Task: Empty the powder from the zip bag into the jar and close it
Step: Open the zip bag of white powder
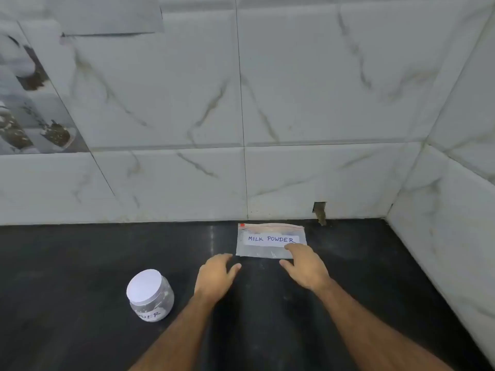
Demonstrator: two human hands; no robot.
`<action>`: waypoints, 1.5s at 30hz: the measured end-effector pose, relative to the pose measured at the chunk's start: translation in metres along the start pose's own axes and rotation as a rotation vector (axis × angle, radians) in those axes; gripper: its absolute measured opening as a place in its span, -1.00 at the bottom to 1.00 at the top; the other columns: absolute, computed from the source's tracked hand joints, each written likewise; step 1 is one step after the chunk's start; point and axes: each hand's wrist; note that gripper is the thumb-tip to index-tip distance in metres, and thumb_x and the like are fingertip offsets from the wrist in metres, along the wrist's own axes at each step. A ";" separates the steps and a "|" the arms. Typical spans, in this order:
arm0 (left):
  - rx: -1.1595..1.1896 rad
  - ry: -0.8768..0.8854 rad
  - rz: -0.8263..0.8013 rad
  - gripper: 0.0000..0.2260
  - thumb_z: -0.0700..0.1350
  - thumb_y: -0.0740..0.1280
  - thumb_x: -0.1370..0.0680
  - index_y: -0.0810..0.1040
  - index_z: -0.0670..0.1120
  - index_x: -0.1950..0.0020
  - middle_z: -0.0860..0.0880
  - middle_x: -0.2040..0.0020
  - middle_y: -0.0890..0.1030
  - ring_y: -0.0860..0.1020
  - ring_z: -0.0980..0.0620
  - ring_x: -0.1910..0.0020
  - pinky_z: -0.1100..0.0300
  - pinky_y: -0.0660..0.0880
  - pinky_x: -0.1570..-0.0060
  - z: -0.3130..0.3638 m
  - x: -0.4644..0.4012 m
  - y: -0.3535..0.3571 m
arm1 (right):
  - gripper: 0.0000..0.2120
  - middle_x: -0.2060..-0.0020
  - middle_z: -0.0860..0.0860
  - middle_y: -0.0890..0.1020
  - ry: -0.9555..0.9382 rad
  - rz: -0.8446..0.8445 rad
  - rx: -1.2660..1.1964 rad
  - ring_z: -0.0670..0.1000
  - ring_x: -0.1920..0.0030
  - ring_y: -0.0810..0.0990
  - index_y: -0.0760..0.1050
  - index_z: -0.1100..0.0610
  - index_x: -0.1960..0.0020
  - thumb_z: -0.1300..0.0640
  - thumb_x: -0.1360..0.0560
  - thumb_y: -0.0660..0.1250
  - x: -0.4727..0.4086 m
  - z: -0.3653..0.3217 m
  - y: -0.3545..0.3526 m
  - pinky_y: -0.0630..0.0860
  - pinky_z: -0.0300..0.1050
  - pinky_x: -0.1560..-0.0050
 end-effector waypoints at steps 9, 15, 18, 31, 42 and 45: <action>0.262 -0.205 0.037 -0.63 0.00 0.34 -0.60 0.52 -0.11 -0.37 -0.05 -0.25 0.64 0.61 0.02 -0.18 0.15 0.49 -0.22 0.005 -0.082 0.006 | -0.69 -0.31 0.05 0.55 -0.045 0.027 -0.088 0.06 -0.29 0.49 0.47 0.12 -0.36 0.09 -0.66 0.16 -0.112 -0.010 0.012 0.38 -0.07 -0.36; 0.371 -0.280 0.058 -0.63 -0.03 0.33 -0.60 0.52 -0.15 -0.37 -0.09 -0.27 0.62 0.58 -0.01 -0.23 0.21 0.44 -0.19 0.004 -0.140 0.021 | -0.74 -0.04 0.10 0.64 -0.147 0.038 -0.070 0.10 -0.06 0.56 0.60 0.17 -0.17 0.17 -0.62 0.18 -0.179 -0.017 0.037 0.46 0.00 -0.16; 0.408 -0.330 0.059 -0.63 -0.02 0.34 -0.60 0.53 -0.15 -0.36 -0.09 -0.26 0.63 0.59 -0.02 -0.21 0.20 0.45 -0.18 0.005 -0.161 0.027 | -0.75 0.00 0.10 0.65 -0.188 0.038 -0.031 0.12 -0.05 0.55 0.62 0.15 -0.13 0.14 -0.62 0.19 -0.194 -0.017 0.046 0.42 -0.01 -0.16; 0.762 -0.466 0.063 -0.86 -0.08 0.39 -0.57 0.70 -0.11 0.09 -0.05 0.12 0.72 0.68 -0.05 0.04 0.04 0.62 0.00 0.003 -0.176 0.049 | -0.78 0.02 -0.02 0.64 -0.182 0.015 0.011 0.02 -0.04 0.54 0.65 0.03 -0.04 -0.03 -0.59 0.26 -0.201 -0.007 0.061 0.45 0.00 -0.15; 0.998 -0.286 0.031 -0.81 -0.09 0.30 -0.63 0.64 -0.16 0.03 -0.16 0.08 0.72 0.69 -0.14 0.03 -0.07 0.61 -0.01 0.026 -0.124 0.002 | -0.81 0.08 -0.01 0.69 -0.136 -0.239 -0.419 -0.04 0.06 0.64 0.67 0.09 0.01 -0.01 -0.55 0.38 -0.152 -0.018 -0.029 0.57 -0.10 -0.04; 1.037 -0.250 0.035 -0.82 -0.11 0.30 -0.63 0.64 -0.19 0.01 -0.16 0.09 0.73 0.69 -0.19 0.02 -0.10 0.62 -0.04 0.037 -0.106 -0.012 | -0.87 0.10 -0.02 0.69 -0.143 -0.225 -0.424 -0.02 0.08 0.64 0.66 0.05 0.06 0.02 -0.55 0.38 -0.130 -0.021 -0.049 0.56 -0.12 0.00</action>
Point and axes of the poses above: each hand's wrist, its own x-axis away from the middle knuckle, its own y-axis out of the palm, z = x × y
